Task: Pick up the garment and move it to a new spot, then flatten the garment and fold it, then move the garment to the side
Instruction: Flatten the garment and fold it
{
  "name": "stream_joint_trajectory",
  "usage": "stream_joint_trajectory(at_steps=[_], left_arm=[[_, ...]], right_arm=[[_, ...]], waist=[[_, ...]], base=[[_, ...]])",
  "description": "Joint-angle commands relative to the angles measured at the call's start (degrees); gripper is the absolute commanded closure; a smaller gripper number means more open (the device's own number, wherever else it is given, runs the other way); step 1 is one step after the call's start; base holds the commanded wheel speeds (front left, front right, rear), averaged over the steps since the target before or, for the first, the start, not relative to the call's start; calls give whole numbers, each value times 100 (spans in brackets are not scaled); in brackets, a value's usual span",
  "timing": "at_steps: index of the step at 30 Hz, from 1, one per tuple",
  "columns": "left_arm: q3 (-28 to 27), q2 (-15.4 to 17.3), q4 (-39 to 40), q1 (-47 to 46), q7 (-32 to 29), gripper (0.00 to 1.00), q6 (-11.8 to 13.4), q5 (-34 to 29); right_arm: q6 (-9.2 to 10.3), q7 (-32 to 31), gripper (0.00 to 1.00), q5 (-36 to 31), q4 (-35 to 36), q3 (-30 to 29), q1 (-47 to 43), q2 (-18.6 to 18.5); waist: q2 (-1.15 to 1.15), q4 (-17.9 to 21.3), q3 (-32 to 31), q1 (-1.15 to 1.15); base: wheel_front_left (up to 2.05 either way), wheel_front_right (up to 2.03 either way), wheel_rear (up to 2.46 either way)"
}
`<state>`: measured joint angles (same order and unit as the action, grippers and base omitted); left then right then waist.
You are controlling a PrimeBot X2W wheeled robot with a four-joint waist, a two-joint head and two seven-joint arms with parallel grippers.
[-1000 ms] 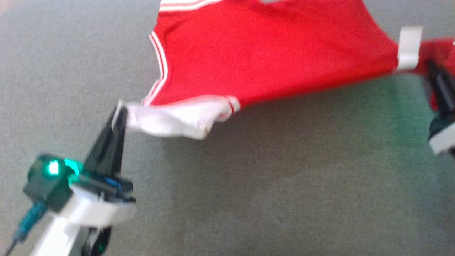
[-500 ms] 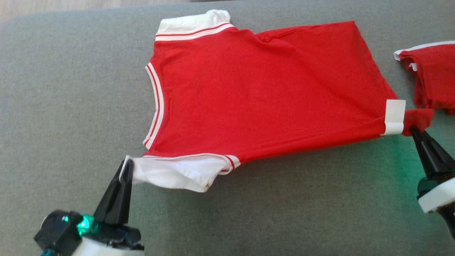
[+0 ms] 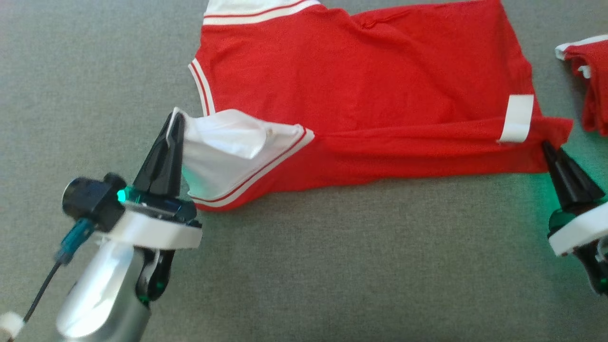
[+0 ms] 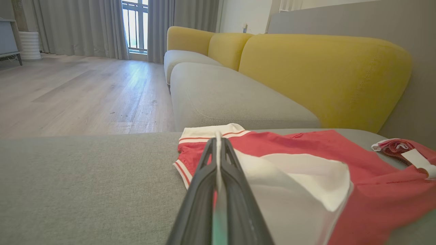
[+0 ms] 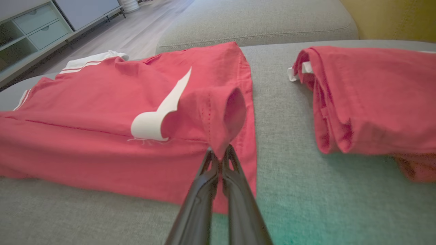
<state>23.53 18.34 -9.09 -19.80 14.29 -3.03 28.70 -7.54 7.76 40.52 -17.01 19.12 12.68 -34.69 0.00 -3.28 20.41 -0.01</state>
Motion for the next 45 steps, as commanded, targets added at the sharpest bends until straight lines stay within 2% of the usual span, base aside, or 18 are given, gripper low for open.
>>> stream_joint_trajectory(at_steps=[1,6,7,9,10,12,18,22,30,34,45], left_arm=[[-179,81,23,-231,47,100,-22,-48],[-96,-1,-730,-691,64,100,-149,-272],[-88,-34,-852,-746,66,100,-174,-293],[-119,-115,-1033,-808,68,100,-206,-313],[-162,-171,-1087,-808,68,64,-215,-298],[-257,-263,-1145,-766,69,0,-204,-296],[-531,-449,-1087,-161,70,0,-142,-190],[-635,-563,-834,449,70,0,10,-171],[-533,-691,-679,1370,-90,0,133,-13],[-562,-733,-970,1335,-240,0,151,124],[-546,-807,-1697,693,-285,0,-74,299]], right_arm=[[5,-5,100,-59,85,-39,61,-153],[5,-109,98,-198,-20,-34,314,-35],[5,-125,76,-211,-45,-30,349,-11],[5,-108,0,-231,-109,-70,400,49],[5,-54,0,-244,-140,-123,415,91],[5,17,0,-268,-184,-171,400,148],[5,234,0,-257,-193,-349,142,303],[5,307,0,-281,-159,-431,-63,447],[5,345,0,-335,-90,-462,-290,695],[5,337,0,-340,-54,-488,-331,755],[5,281,0,-371,-19,-566,-255,755]], waist=[[0,10,73,1],[0,37,180,1],[0,38,189,1],[0,41,193,1],[0,38,185,1],[0,22,143,1],[0,37,-151,1],[0,73,-358,1],[0,178,-590,1],[0,195,-567,1],[0,235,-374,1]], base=[[0,0,0],[0,0,0],[0,0,0],[0,0,0],[0,0,0],[0,0,0],[0,0,0],[0,0,0],[0,0,0],[0,0,0],[0,0,0]])
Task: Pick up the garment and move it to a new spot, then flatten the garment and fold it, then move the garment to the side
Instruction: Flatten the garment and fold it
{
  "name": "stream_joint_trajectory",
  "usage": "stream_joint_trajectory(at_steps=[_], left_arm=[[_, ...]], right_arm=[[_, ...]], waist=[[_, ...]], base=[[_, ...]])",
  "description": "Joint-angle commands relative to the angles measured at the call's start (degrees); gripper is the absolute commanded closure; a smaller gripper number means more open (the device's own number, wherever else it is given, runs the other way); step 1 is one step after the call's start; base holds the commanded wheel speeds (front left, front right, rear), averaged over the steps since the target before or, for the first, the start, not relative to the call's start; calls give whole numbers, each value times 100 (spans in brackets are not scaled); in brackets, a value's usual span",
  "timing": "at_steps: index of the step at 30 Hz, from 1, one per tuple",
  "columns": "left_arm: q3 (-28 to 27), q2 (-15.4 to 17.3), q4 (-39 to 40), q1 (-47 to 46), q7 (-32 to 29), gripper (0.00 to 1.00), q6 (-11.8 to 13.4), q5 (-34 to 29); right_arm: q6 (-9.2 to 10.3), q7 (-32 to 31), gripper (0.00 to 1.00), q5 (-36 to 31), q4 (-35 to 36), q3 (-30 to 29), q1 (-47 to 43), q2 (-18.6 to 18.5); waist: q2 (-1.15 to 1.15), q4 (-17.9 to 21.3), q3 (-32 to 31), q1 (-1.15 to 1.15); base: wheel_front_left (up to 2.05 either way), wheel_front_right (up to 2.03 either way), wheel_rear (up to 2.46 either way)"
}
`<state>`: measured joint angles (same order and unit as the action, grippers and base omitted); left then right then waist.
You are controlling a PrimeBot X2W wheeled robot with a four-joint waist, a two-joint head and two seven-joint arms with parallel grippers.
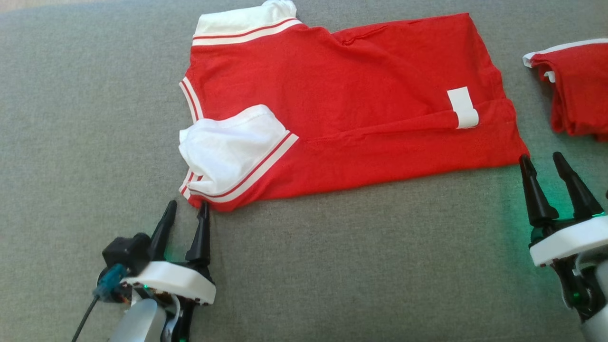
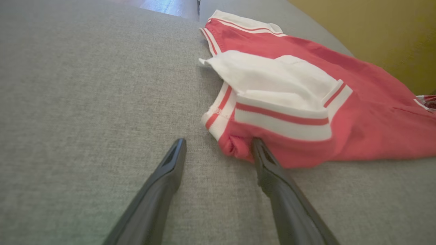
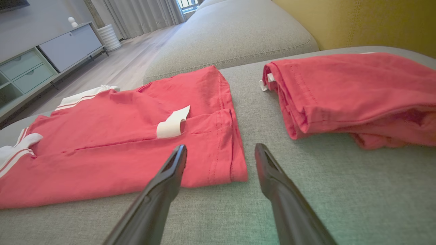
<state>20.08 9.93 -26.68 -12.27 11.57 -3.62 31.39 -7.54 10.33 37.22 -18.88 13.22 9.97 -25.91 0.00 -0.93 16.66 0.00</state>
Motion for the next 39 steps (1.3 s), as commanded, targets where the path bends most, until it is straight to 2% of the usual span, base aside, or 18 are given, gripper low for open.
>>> stream_joint_trajectory(at_steps=[1,3,4,5,7,8,23,24,25,26,32,39], left_arm=[[-187,29,2,-95,-30,0,-37,48],[-150,22,-110,-145,-86,0,-93,95],[-128,27,-154,-163,-92,7,-119,107],[-109,30,-194,-172,-98,40,-143,124],[-76,40,-254,-181,-98,84,-179,149],[-64,40,-274,-183,-98,100,-196,172],[65,142,24,-107,30,100,-320,377],[72,143,50,-103,32,100,-318,377],[75,142,75,-99,34,100,-314,381],[75,145,98,-92,37,100,-309,386],[76,170,229,-3,55,100,-277,414],[56,324,589,531,26,100,-225,520]], right_arm=[[5,22,0,-42,168,20,17,-124],[5,11,0,-43,165,13,17,-125],[5,5,0,-45,161,7,20,-124],[5,-2,0,-49,152,2,27,-117],[5,-26,0,-63,108,2,55,-89],[5,-53,0,-62,74,5,75,-65],[5,-861,0,-198,-1170,-4,760,306],[5,-891,13,-206,-1217,22,776,303],[5,-889,60,-207,-1250,31,785,299],[5,-878,100,-213,-1271,45,778,289],[5,-739,100,-113,-1219,25,619,143],[5,-661,100,23,-786,-121,-69,-98]], waist=[[0,2,4,0],[0,2,4,0],[0,0,2,0],[0,-4,-1,0],[0,-13,-10,0],[0,-19,-13,0],[0,-205,-83,0],[0,-227,-92,0],[0,-244,-101,0],[0,-254,-111,0],[0,-266,-189,0],[0,-144,-427,0]], base=[[0,0,0],[0,0,0],[0,0,0],[0,0,0],[0,0,0],[0,0,0],[0,0,0],[0,0,0],[0,0,0],[0,0,0],[0,0,0],[0,0,0]])
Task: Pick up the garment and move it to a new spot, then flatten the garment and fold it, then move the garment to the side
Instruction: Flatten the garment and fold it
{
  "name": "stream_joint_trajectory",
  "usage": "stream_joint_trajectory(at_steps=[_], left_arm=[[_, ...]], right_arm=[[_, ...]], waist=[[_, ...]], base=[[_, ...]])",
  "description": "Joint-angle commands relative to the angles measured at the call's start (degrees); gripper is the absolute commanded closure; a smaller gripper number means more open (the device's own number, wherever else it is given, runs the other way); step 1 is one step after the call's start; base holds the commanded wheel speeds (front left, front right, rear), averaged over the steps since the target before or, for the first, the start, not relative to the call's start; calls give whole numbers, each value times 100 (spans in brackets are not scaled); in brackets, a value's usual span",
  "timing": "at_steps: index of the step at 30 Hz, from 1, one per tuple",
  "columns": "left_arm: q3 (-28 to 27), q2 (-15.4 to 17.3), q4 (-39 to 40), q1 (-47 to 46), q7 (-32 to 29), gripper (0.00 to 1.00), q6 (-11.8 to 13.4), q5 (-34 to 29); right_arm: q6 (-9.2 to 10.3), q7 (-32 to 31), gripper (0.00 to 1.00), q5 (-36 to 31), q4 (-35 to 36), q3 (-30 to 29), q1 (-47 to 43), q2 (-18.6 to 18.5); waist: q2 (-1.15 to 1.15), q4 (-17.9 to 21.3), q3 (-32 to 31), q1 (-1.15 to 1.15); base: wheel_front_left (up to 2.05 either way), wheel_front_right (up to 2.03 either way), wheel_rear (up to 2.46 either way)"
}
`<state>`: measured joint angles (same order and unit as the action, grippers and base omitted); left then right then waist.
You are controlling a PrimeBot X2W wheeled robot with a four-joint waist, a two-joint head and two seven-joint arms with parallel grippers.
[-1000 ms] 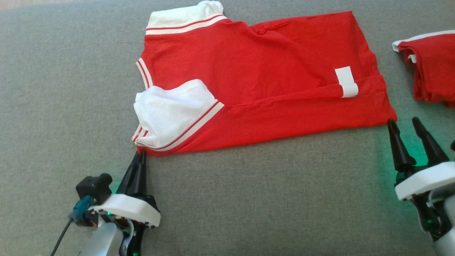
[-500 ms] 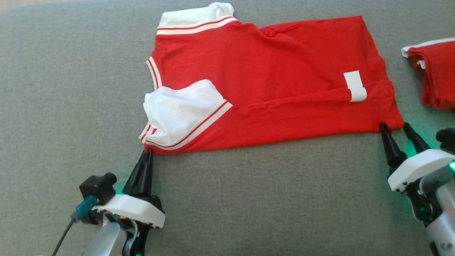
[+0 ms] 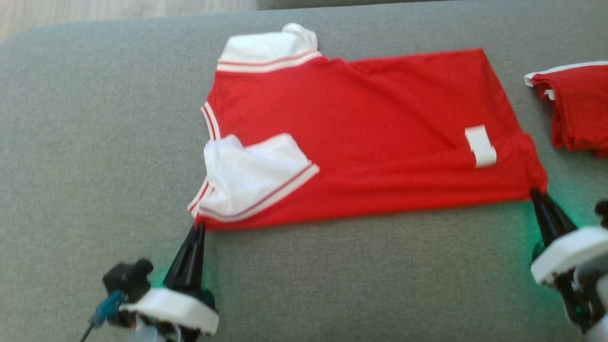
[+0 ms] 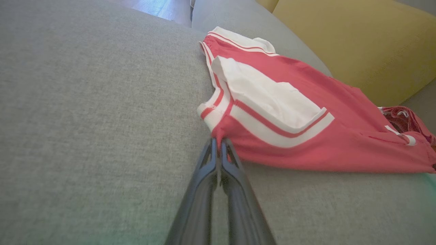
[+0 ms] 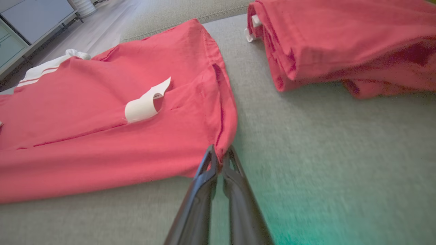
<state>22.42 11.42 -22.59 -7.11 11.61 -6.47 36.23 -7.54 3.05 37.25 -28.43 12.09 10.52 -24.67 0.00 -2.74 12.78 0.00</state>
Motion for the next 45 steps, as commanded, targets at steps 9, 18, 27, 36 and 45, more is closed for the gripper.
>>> stream_joint_trajectory(at_steps=[9,18,27,36,45], left_arm=[[-167,400,918,915,-259,100,287,171],[-109,493,1675,1616,-557,100,551,305],[-121,536,1751,1575,-690,0,610,376],[-323,1138,2458,231,-1450,0,506,251],[-226,1719,2068,-2883,-3298,0,119,269]], right_arm=[[5,-57,100,-24,898,-431,-1082,-239],[5,-435,100,-213,1589,-956,-1775,-39],[5,-440,0,-551,1979,-1444,-1892,288],[5,-452,0,-784,2451,-1377,-1560,418],[5,-449,0,-848,2651,-1132,-927,395]], waist=[[0,183,-210,0],[0,193,-276,0],[0,165,-340,0],[0,336,51,0],[0,616,1000,0]], base=[[0,0,0],[0,0,0],[0,0,0],[0,0,0],[0,0,0]])
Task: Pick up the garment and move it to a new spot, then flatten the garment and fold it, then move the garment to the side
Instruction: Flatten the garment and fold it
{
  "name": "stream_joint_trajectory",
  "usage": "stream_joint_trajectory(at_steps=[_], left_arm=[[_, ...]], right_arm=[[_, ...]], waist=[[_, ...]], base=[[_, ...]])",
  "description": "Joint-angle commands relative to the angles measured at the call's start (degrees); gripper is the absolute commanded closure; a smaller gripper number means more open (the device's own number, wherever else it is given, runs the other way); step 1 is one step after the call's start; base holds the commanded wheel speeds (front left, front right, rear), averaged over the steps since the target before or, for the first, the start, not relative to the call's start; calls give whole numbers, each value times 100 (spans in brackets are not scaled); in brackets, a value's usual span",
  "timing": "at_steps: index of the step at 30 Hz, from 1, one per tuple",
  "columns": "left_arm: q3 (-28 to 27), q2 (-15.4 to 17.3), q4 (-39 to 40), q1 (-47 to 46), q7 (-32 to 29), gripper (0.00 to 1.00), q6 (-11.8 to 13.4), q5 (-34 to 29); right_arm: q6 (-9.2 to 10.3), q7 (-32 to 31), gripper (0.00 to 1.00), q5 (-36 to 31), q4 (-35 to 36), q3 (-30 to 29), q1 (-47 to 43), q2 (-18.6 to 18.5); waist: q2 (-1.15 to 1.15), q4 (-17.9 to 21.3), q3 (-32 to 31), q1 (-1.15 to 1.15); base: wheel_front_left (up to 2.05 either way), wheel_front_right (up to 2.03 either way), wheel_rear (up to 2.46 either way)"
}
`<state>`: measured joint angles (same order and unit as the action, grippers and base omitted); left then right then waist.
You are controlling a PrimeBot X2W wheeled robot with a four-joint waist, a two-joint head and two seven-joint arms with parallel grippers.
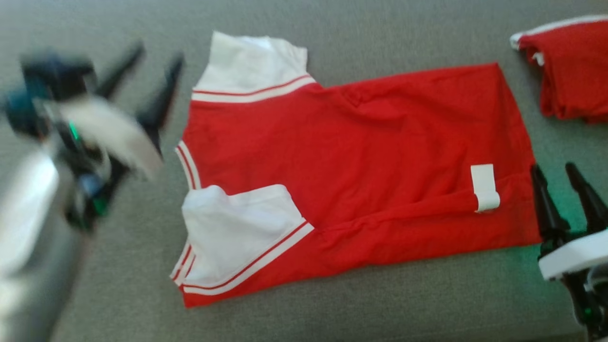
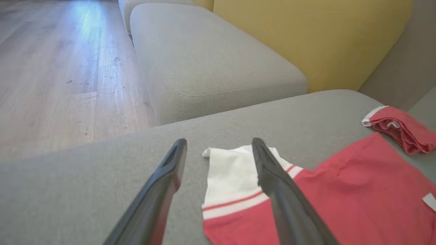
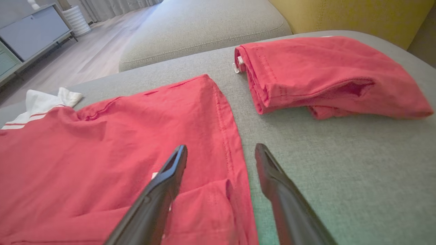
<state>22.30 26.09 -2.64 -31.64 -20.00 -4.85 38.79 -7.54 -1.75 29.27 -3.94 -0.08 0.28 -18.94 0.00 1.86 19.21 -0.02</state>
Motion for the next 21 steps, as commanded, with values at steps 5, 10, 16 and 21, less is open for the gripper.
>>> stream_joint_trajectory(at_steps=[5,10,16,21], left_arm=[[-7,290,-535,-1700,-837,0,-173,138],[371,225,-1397,-2835,-1497,0,-237,202],[753,215,-2237,-3379,-1932,0,-255,172],[998,287,-2552,-3433,-2003,0,-260,198]], right_arm=[[5,63,0,-69,242,119,297,-180],[5,153,0,-77,202,164,476,-151],[5,275,0,-61,99,223,606,-88],[5,377,0,-44,-5,237,621,-54]], waist=[[0,284,738,2],[0,434,1060,2],[0,588,1248,2],[0,626,1306,2]], base=[[0,0,0],[0,0,0],[0,0,0],[0,0,0]])
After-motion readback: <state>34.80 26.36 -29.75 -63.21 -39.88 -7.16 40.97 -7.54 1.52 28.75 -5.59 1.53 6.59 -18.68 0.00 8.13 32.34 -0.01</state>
